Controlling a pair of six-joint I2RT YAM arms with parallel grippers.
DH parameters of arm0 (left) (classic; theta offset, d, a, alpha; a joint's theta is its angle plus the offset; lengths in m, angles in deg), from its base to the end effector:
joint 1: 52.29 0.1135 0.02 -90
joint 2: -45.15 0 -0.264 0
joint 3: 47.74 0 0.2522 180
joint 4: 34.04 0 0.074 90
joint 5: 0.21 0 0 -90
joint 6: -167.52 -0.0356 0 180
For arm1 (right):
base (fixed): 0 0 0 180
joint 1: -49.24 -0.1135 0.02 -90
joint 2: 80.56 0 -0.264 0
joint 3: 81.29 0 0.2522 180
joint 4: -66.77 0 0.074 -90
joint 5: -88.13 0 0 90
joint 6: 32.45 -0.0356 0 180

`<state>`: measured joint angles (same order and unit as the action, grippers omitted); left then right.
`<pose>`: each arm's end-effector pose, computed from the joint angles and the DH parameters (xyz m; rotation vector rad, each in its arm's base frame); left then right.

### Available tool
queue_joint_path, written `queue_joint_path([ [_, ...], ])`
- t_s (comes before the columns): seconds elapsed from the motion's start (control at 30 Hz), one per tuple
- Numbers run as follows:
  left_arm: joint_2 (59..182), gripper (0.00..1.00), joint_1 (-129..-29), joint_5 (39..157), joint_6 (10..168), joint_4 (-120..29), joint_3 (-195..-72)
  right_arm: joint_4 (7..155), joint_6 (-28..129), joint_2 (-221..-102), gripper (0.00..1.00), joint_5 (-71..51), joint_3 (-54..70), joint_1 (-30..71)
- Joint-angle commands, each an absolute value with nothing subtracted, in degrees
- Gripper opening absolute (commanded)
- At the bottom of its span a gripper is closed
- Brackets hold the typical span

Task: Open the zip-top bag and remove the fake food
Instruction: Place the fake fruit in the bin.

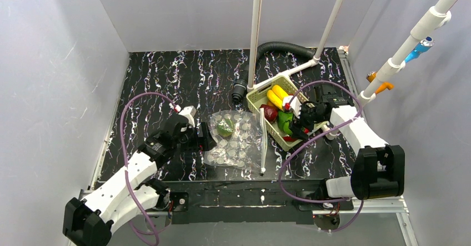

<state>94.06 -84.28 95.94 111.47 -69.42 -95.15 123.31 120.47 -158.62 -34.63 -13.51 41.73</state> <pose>0.1558 -0.1018 0.2402 0.0226 2.3160 -0.7342 0.2497 0.0524 0.2312 -1.5622 1.9524 0.4116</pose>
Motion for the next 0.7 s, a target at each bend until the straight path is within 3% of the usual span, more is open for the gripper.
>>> queue_joint_path([
  [0.0, 91.9, 0.90, -83.9, 94.7, 110.1, -70.5, -96.9, 120.7, 119.0, -155.3, 0.57, -35.5, -14.2, 42.1],
  [0.17, 90.4, 0.98, -83.8, 95.0, 110.2, -70.3, -96.7, 119.4, 117.4, -153.7, 0.65, -36.2, -14.2, 42.2],
  [0.67, 86.9, 0.99, -83.4, 95.0, 109.9, -70.6, -97.1, 118.2, 114.7, -151.2, 0.90, -39.3, -13.9, 43.0],
])
